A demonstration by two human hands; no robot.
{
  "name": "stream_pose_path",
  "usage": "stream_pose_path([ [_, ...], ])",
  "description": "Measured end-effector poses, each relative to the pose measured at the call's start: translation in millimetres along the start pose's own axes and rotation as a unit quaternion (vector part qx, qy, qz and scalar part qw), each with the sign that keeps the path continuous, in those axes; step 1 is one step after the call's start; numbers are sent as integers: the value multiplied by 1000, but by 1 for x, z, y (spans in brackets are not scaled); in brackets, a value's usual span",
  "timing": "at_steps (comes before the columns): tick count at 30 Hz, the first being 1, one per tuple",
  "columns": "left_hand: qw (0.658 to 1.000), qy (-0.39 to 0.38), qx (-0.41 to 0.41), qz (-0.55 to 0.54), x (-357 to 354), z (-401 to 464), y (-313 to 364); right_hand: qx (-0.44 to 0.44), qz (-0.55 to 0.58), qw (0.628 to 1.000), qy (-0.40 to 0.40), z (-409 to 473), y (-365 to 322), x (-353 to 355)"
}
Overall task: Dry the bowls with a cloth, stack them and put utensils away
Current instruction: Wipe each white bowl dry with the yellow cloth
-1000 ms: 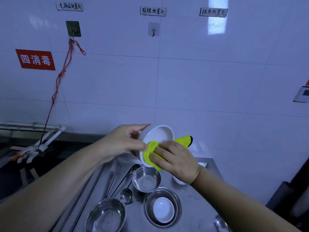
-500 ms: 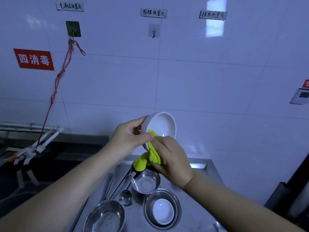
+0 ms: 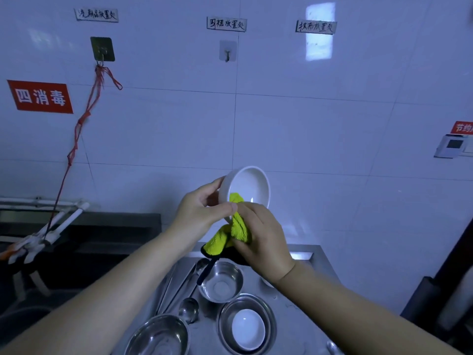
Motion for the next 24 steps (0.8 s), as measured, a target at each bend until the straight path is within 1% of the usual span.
stream_pose_path([
  [2, 1000, -25, 13, 10, 2, 1, 5, 79, -53, 995, -2, -4, 5, 3],
  [3, 998, -44, 28, 25, 4, 2, 7, 150, -111, 982, 1, -7, 10, 4],
  [5, 989, -100, 75, 75, 7, 6, 10, 305, -221, 926, 12, -14, 22, 8],
  [6, 984, -119, 93, 95, 8, 9, 11, 348, -250, 903, 16, -16, 27, 9],
  [7, 983, -120, 99, 99, 9, 11, 11, 359, -264, 895, 16, -17, 30, 10],
  [8, 986, -104, 96, 87, 10, 13, 10, 340, -267, 902, 16, -16, 31, 10],
  [9, 992, -73, 89, 58, 11, 15, 6, 298, -263, 917, 17, -14, 31, 9],
  [10, 996, -39, 80, 22, 12, 15, 0, 237, -251, 938, 16, -11, 29, 8],
  [11, 998, -22, 65, -13, 10, 14, -5, 166, -224, 960, 10, -8, 27, 8],
  [13, 998, -22, 31, -57, 2, 10, -13, 48, -117, 992, -18, -3, 20, 3],
  [15, 997, -20, 13, -70, -2, 10, -13, -10, -39, 999, -34, 1, 12, -2],
  [16, 998, -18, 12, -65, -2, 11, -11, -16, -26, 999, -41, 1, 10, -4],
  [18, 998, -30, 28, -37, 1, 13, -7, 26, -17, 998, -48, -2, 11, -5],
  [19, 998, -42, 45, -15, 4, 15, -4, 74, -35, 995, -53, -4, 14, -3],
  [20, 996, -62, 69, 5, 8, 17, -1, 138, -84, 985, -55, -5, 17, -1],
  [22, 981, -130, 134, 47, 14, 20, 4, 284, -201, 937, -34, -10, 25, 4],
  [23, 973, -155, 161, 63, 17, 21, 6, 331, -229, 915, -28, -11, 29, 5],
  [24, 970, -157, 171, 66, 19, 22, 8, 348, -242, 905, -24, -10, 32, 6],
])
Point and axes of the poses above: each hand's wrist, its own z-axis towards the middle knuckle, its own x-axis out of the back of the hand, y = z × x, the point moved 4 cm from there along z, towards the middle knuckle, and after that the axes turned 13 degrees about -z, right-handed, at the moved point
